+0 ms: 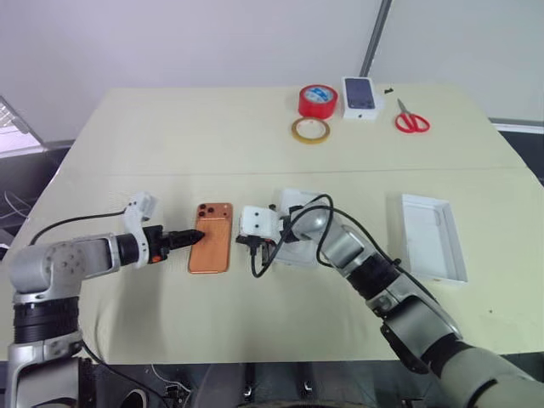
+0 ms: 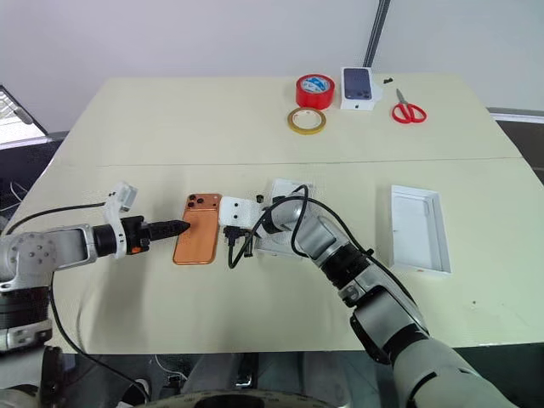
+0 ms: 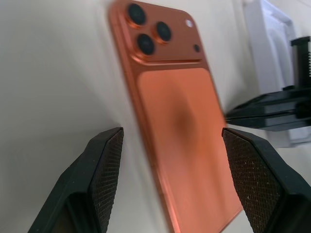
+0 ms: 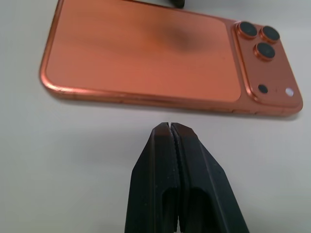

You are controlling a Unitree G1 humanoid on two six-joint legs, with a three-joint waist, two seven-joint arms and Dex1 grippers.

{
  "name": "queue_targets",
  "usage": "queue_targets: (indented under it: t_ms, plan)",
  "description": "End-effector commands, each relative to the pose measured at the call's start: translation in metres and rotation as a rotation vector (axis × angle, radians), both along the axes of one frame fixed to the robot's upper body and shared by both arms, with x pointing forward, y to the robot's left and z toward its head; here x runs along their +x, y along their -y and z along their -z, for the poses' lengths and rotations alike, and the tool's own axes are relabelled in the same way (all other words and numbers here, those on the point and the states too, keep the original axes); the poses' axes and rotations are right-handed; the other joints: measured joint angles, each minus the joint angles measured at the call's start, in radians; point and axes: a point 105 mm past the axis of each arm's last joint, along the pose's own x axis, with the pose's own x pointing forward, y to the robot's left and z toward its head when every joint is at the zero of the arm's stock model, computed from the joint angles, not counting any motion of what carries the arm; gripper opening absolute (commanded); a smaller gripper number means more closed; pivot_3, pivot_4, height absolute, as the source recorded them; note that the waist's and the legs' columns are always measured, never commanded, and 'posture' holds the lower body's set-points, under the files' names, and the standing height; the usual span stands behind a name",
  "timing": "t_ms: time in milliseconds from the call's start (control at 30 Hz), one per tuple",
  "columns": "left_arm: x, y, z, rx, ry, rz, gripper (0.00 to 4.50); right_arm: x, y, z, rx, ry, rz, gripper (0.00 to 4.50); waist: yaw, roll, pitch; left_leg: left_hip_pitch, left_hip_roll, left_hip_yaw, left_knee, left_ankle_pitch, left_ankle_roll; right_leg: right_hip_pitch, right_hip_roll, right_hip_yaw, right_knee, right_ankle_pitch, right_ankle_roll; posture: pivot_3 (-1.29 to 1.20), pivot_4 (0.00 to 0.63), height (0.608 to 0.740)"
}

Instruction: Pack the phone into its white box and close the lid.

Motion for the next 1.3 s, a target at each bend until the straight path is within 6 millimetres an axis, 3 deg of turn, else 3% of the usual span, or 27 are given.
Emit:
queue_targets:
  t_ms: [33, 267, 533, 733, 933, 1000, 1100, 1300]
  plan:
    - [-0.011, 0.035, 0.032, -0.052, -0.175, 0.078, 3.41, 0.003, -0.005, -0.002, -0.005, 0.032, -0.001, 0.06, 0.004, 0.001, -0.002, 0.000, 0.000, -0.001, 0.000, 0.000, 0.000, 0.000, 0.000, 0.000, 0.000, 0.000, 0.000, 0.00, 0.150, 0.740]
    - [-0.008, 0.058, 0.015, -0.159, -0.170, 0.133, 3.41, 0.004, -0.001, -0.002, -0.001, 0.036, 0.008, 0.06, 0.003, 0.002, -0.003, 0.006, -0.002, -0.003, 0.000, -0.003, 0.005, 0.008, 0.000, 0.000, -0.003, 0.000, 0.000, 0.00, 0.150, 0.740]
    - [0.000, 0.037, 0.012, -0.129, -0.146, 0.049, 3.41, 0.005, 0.001, 0.000, -0.004, 0.041, 0.017, 0.06, -0.003, 0.002, -0.002, 0.006, -0.002, -0.003, -0.001, -0.001, 0.001, 0.008, 0.000, 0.000, -0.003, 0.000, 0.000, 0.00, 0.150, 0.740]
    - [-0.003, 0.033, 0.012, -0.151, -0.157, 0.038, 0.57, 0.007, 0.001, -0.002, 0.001, 0.059, 0.016, 0.00, -0.005, 0.000, -0.002, 0.004, -0.002, -0.003, -0.003, 0.000, 0.000, 0.006, 0.000, 0.000, -0.004, 0.000, 0.000, 0.00, 0.150, 0.740]
    - [-0.003, 0.034, 0.012, -0.200, -0.171, 0.021, 0.57, 0.010, 0.001, -0.009, 0.036, 0.093, 0.021, 0.00, -0.006, 0.000, -0.002, 0.005, -0.002, -0.003, -0.008, 0.001, -0.002, 0.005, 0.000, 0.000, -0.005, 0.000, 0.000, 0.00, 0.150, 0.740]
    - [-0.001, 0.033, 0.013, -0.220, -0.180, 0.005, 0.11, 0.012, 0.004, -0.009, 0.036, 0.101, 0.028, 0.00, -0.003, -0.001, -0.002, 0.005, -0.002, -0.003, -0.010, 0.002, -0.004, 0.003, 0.000, 0.000, -0.005, 0.000, 0.000, 0.00, 0.150, 0.740]
    - [-0.001, 0.035, 0.010, -0.251, -0.178, 0.007, 0.02, 0.015, 0.007, -0.015, 0.060, 0.121, 0.042, 0.00, -0.003, -0.001, -0.002, 0.004, -0.002, -0.003, -0.010, 0.003, -0.004, 0.003, 0.000, 0.000, -0.005, 0.000, 0.000, 0.00, 0.150, 0.740]
    - [0.001, 0.036, -0.002, -0.386, -0.159, -0.004, 0.02, 0.013, 0.015, -0.061, 0.347, -0.015, 0.068, 0.00, -0.003, -0.005, 0.001, 0.001, -0.002, -0.003, -0.010, 0.003, -0.005, 0.000, 0.000, 0.000, -0.005, 0.000, 0.000, 0.00, 0.150, 0.740]
